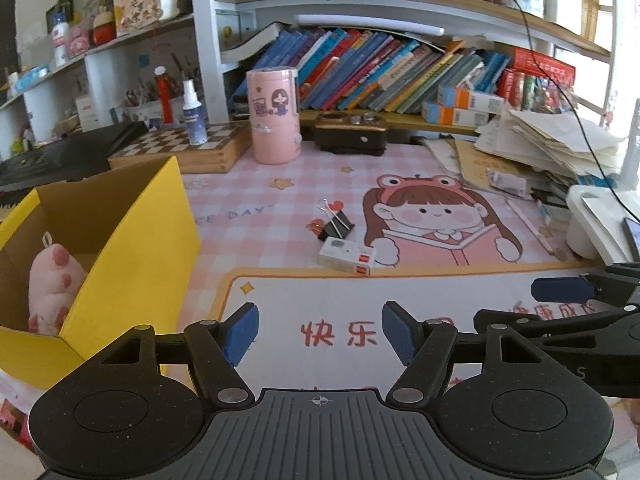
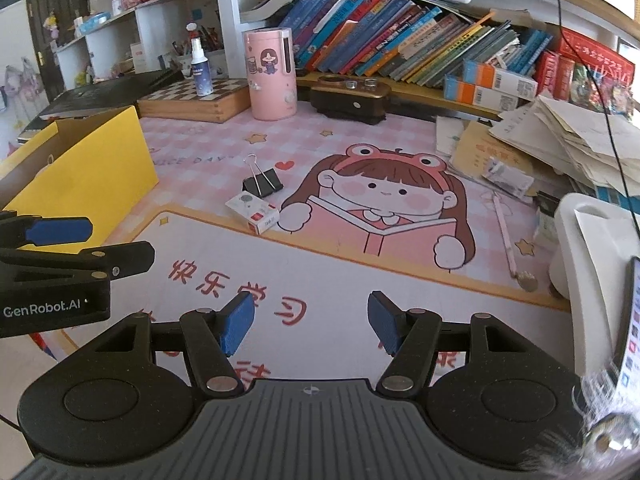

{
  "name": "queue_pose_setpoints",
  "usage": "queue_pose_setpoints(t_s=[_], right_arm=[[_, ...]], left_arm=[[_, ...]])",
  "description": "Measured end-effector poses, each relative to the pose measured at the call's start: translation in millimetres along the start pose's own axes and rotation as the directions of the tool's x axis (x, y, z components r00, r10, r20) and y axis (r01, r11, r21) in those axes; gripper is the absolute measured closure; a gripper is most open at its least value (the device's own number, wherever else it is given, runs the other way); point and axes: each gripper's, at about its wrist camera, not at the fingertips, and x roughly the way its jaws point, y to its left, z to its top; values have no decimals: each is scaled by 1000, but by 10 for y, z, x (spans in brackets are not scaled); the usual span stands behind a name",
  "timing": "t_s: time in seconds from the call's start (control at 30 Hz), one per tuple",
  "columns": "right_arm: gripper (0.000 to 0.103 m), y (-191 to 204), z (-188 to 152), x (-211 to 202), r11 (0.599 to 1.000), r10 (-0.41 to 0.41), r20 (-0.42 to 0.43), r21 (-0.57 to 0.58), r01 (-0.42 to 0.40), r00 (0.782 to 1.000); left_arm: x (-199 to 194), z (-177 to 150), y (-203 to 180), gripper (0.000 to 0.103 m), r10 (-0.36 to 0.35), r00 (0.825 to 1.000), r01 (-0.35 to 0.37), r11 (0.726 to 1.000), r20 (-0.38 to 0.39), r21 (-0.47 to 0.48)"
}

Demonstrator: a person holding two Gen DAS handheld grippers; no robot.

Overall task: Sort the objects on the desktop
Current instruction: 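Move the right gripper to the small white card box and close on it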

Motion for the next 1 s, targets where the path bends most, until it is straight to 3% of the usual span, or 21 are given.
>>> queue_pose_setpoints(t_s=[0.77,1.0], right_arm=[[42,-183,422,422,996,63,26,-58,-61,998],[42,-168,502,613,987,117,10,-116,-115,993]], left_arm=[[254,259,23,33,95,995,-94,994,10,-54],[248,308,58,33,125,992,-124,991,15,-52]])
